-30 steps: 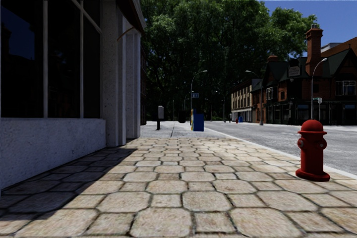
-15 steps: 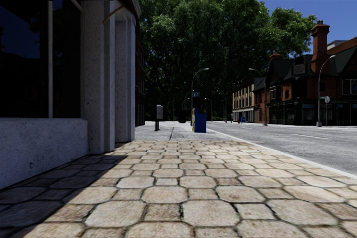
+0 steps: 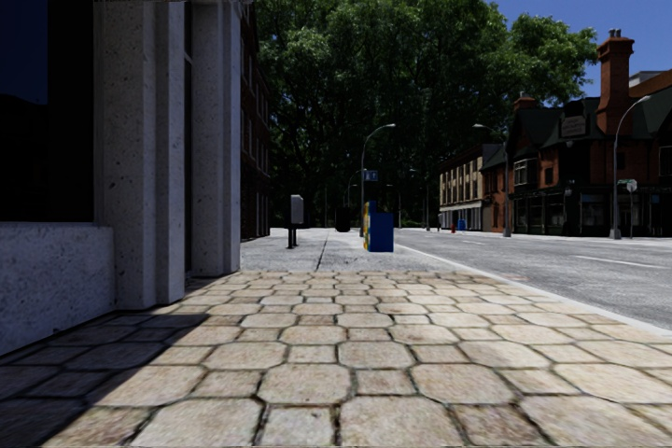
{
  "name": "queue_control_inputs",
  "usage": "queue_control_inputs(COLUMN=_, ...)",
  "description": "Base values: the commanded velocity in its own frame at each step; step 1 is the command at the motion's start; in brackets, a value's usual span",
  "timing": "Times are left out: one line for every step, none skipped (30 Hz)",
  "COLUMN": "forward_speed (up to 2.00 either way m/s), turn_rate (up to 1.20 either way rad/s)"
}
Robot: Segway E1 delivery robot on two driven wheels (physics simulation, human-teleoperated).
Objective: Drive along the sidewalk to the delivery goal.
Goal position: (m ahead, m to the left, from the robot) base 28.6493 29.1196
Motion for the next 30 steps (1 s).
queue_control_inputs(forward_speed=2.0, turn_rate=0.0)
queue_control_inputs(forward_speed=2.0, turn_rate=0.0)
queue_control_inputs(forward_speed=2.0, turn_rate=0.0)
queue_control_inputs(forward_speed=2.0, turn_rate=0.0)
queue_control_inputs(forward_speed=2.0, turn_rate=0.0)
queue_control_inputs(forward_speed=2.0, turn_rate=0.0)
queue_control_inputs(forward_speed=2.0, turn_rate=0.0)
queue_control_inputs(forward_speed=2.0, turn_rate=0.0)
queue_control_inputs(forward_speed=2.0, turn_rate=0.0)
queue_control_inputs(forward_speed=2.0, turn_rate=0.0)
queue_control_inputs(forward_speed=2.0, turn_rate=0.0)
queue_control_inputs(forward_speed=2.0, turn_rate=0.0)
queue_control_inputs(forward_speed=2.0, turn_rate=0.0)
queue_control_inputs(forward_speed=2.0, turn_rate=0.0)
queue_control_inputs(forward_speed=2.0, turn_rate=0.0)
queue_control_inputs(forward_speed=2.0, turn_rate=0.0)
queue_control_inputs(forward_speed=2.0, turn_rate=0.0)
queue_control_inputs(forward_speed=2.0, turn_rate=0.0)
queue_control_inputs(forward_speed=2.0, turn_rate=0.0)
queue_control_inputs(forward_speed=2.0, turn_rate=0.0)
queue_control_inputs(forward_speed=2.0, turn_rate=0.0)
queue_control_inputs(forward_speed=2.0, turn_rate=0.0)
queue_control_inputs(forward_speed=2.0, turn_rate=0.0)
queue_control_inputs(forward_speed=2.0, turn_rate=0.0)
queue_control_inputs(forward_speed=2.0, turn_rate=0.0)
queue_control_inputs(forward_speed=2.0, turn_rate=0.0)
queue_control_inputs(forward_speed=2.0, turn_rate=0.0)
queue_control_inputs(forward_speed=2.0, turn_rate=0.0)
queue_control_inputs(forward_speed=2.0, turn_rate=0.0)
queue_control_inputs(forward_speed=2.0, turn_rate=0.0)
